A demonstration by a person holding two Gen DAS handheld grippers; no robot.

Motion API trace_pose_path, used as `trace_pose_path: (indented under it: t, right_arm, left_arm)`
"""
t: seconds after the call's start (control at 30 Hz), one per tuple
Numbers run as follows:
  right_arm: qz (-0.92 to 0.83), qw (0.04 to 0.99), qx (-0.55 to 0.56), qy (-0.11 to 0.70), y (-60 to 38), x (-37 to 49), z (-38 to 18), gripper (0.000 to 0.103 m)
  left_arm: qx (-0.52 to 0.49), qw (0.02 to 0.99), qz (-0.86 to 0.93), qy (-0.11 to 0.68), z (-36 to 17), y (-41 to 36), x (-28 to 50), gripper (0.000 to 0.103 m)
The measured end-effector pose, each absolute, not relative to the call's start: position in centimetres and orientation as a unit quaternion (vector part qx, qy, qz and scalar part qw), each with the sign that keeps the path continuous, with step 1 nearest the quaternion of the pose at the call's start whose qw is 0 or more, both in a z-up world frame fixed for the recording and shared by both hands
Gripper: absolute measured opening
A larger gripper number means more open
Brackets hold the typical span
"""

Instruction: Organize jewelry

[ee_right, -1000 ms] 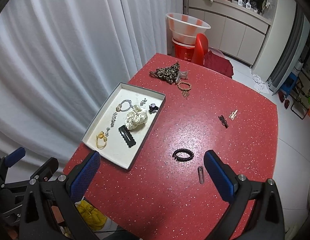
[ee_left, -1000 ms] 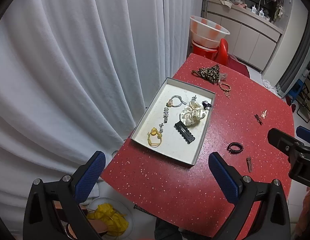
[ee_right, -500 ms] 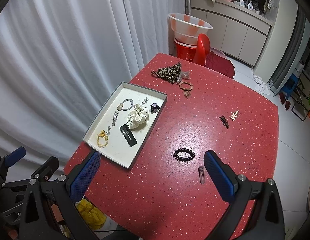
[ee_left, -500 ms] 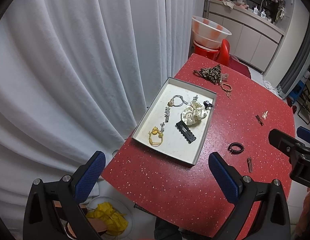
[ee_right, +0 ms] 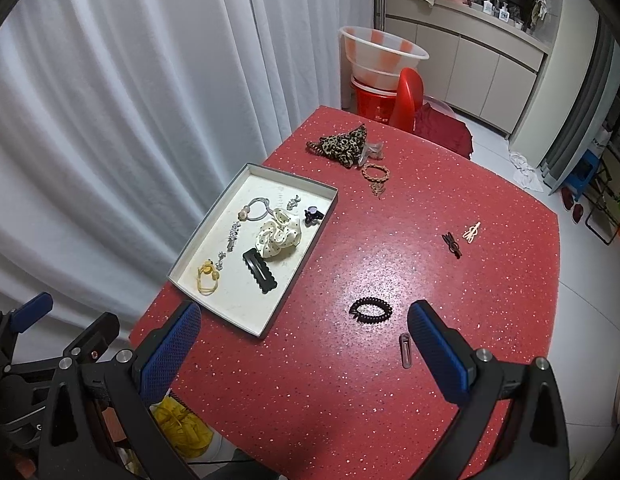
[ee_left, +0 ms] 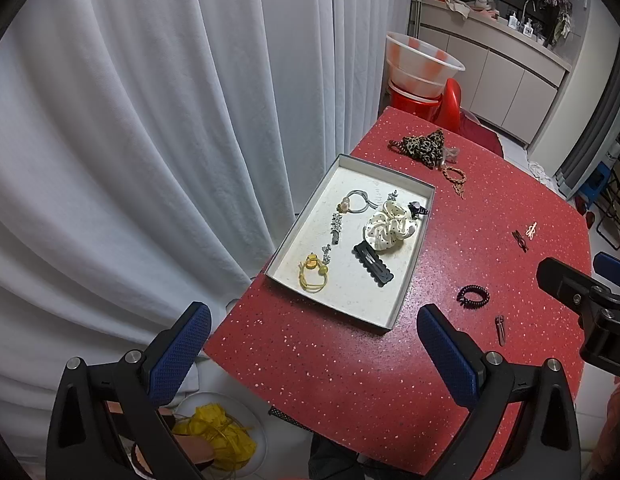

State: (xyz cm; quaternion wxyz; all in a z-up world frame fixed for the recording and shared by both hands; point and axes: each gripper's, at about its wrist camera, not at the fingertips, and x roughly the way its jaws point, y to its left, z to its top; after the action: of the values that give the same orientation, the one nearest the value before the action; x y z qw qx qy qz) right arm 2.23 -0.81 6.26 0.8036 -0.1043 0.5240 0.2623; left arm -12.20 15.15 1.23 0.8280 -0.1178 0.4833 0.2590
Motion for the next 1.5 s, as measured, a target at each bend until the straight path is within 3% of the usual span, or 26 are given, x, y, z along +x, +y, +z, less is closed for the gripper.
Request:
trace_pose_path:
  t: [1.5]
  right_arm:
    - [0.265, 0.803, -0.105, 0.524, -0.5, 2.05, 6.38, 0.103]
  left_arm:
    - [-0.119, 0.827, 0.26, 0.483, 1.22, 15.2, -12.31, 0.103]
